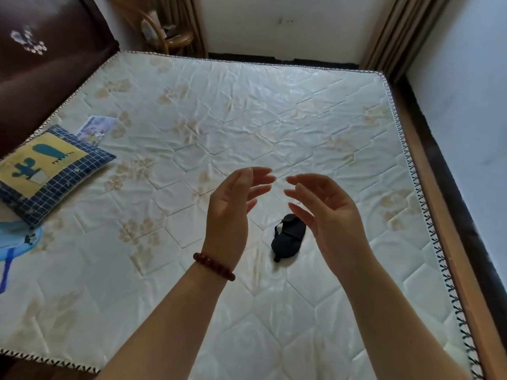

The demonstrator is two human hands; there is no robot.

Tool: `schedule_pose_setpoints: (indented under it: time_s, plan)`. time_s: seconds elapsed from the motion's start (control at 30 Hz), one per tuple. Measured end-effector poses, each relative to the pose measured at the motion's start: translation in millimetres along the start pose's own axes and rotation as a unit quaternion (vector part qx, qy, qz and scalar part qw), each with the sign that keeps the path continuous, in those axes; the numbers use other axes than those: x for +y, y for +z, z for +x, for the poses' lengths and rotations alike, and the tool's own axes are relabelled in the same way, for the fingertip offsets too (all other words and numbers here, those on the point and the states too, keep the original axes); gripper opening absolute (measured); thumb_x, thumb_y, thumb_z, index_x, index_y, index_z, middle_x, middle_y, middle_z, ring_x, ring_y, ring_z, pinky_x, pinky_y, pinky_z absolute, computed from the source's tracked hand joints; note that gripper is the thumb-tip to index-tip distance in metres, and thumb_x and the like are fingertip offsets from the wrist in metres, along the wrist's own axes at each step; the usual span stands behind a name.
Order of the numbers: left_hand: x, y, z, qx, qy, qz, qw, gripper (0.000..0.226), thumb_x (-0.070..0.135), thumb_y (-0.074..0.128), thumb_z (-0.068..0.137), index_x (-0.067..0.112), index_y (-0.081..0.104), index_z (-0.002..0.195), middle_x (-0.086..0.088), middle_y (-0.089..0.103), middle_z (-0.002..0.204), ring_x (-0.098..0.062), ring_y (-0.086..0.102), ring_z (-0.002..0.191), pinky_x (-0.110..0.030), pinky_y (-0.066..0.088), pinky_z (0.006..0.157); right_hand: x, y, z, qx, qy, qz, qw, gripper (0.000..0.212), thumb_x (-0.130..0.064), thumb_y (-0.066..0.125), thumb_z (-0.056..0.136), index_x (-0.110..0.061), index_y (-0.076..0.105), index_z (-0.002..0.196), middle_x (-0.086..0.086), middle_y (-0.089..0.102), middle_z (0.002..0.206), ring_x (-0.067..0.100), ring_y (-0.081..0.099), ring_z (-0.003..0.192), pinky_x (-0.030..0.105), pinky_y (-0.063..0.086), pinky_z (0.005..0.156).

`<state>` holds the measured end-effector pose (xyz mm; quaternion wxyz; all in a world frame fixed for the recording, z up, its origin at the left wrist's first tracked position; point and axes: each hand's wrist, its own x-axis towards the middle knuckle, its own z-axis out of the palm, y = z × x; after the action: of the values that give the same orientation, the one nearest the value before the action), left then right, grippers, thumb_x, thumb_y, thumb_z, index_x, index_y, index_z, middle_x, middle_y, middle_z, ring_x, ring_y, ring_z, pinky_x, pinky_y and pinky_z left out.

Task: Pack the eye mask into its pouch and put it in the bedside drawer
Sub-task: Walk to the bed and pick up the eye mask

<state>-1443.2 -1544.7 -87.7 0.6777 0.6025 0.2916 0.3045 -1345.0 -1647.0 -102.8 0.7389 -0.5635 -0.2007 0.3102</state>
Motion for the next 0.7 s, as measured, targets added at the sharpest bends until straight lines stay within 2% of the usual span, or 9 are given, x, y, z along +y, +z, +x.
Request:
schedule_pose_setpoints:
  time_s: [0.17,0.37,0.5,0.7]
  plan:
    - [-37,17,43,-0.056,-0.008,0.015,0.998,0.029,0.04,0.041,0.09,0.028,0.069,0.09,0.008,0.074,0.095,-0.009,0.069,0.092,-0.033,0.048,0.088,30,-24,33,0.047,0.007,0.006,0.999,0.01,-0.029,0.071,0.071,-0.032,0.072,0.08,-0.004,0.073,0.102,0.018,0.067,0.101,0.026,0.05,0.08]
    - [-107,33,88,-0.089,-0.024,0.032,0.995,0.025,0.031,0.044,0.094,0.028,0.068,0.09,0.009,0.074,0.091,-0.009,0.069,0.089,-0.029,0.051,0.084,93,-62,77,0.086,0.008,-0.002,0.996,0.01,-0.025,0.071,0.078,-0.033,0.071,0.082,-0.007,0.073,0.102,0.017,0.068,0.1,0.028,0.05,0.082]
    - [-170,42,115,-0.107,-0.032,0.037,0.993,0.019,0.02,0.05,0.093,0.023,0.068,0.09,0.007,0.074,0.086,-0.007,0.069,0.085,-0.014,0.05,0.07,148,-91,101,0.103,0.01,-0.026,0.994,0.016,-0.016,0.069,0.083,-0.033,0.07,0.083,-0.007,0.074,0.099,0.014,0.069,0.094,0.029,0.05,0.082]
    - [-258,50,143,-0.129,-0.074,0.079,0.986,0.009,0.023,0.059,0.088,0.022,0.068,0.09,0.005,0.073,0.087,-0.004,0.069,0.079,-0.008,0.047,0.064,221,-123,128,0.131,0.036,-0.034,0.99,0.015,-0.012,0.07,0.083,-0.027,0.07,0.084,-0.006,0.075,0.094,0.012,0.07,0.089,0.018,0.051,0.074]
